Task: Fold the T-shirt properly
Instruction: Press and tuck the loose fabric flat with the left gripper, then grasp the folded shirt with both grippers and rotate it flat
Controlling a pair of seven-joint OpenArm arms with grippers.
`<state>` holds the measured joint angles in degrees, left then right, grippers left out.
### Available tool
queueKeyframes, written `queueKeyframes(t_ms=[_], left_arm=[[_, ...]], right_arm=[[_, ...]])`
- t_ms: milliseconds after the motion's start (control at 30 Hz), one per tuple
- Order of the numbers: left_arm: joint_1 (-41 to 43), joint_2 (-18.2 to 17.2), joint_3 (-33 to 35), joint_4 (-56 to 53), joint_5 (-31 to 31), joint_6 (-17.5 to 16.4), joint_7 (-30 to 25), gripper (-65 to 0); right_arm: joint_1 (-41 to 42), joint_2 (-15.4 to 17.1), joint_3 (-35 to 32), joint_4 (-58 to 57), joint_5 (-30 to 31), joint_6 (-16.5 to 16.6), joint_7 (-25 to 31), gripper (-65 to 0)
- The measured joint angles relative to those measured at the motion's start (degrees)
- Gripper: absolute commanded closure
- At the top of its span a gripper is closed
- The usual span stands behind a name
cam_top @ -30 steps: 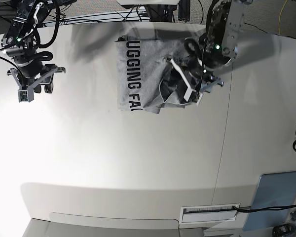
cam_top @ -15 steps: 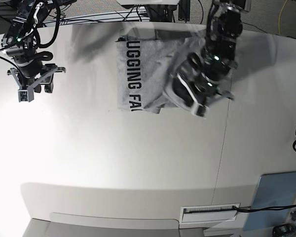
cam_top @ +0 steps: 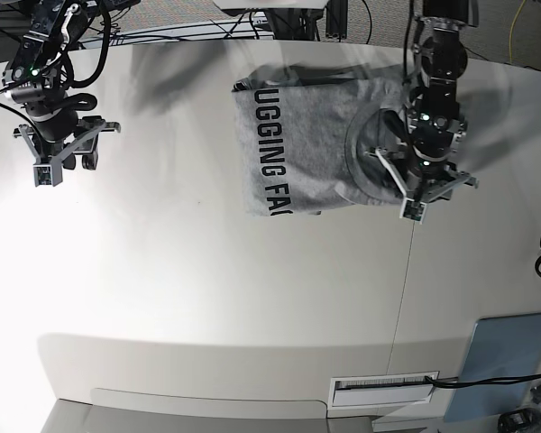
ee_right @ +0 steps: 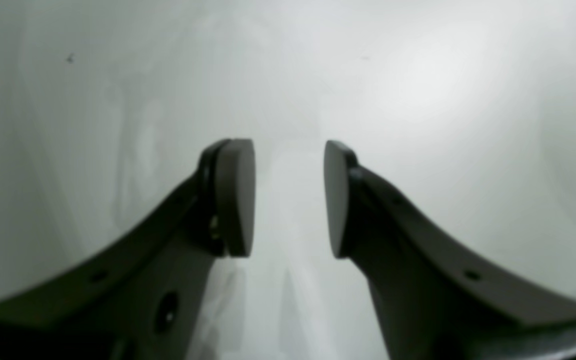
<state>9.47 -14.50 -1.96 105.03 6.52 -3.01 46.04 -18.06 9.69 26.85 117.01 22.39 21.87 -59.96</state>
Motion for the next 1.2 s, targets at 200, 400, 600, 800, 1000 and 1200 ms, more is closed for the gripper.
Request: queueKeyframes(t_ms=[200,400,600,800,1000,1200], left_arm=[[0.02,-1.09,0.00,0.90,-5.73,-0.22,6.80,-4.9],[1.09,-1.11,0.00,5.88,-20.96,-9.92,14.38,0.0],[8.94,-1.25,0.00,12.81,-28.57,-15.89,16.20,0.0],[17.27,-1.27,0.00,16.81,-31.36,-19.98,14.82,0.0],[21.57,-1.25,0.00,10.84,-29.68,-20.39,5.33,0.0],[20.39,-1.27,-0.11,2.01,-31.74,-19.65,1.60,0.0]], right_arm=[[0.00,-0.02,-0.02,0.00,0.00,0.00,2.47,-22.6],[2.32,0.00,-7.08,0.00,-1.07,0.17,3.91,-4.7],[9.66,0.28,-18.64,-3.85,-9.31,0.17,8.02,0.0],[20.41,-1.36,-30.64,-16.46,-12.17,0.26,8.76,0.0],[29.16,-6.05,-38.36,-27.43,-13.35,0.31,9.51,0.0],[32.92,-8.48,-45.59,-36.74,-13.38,0.22,11.39,0.0]])
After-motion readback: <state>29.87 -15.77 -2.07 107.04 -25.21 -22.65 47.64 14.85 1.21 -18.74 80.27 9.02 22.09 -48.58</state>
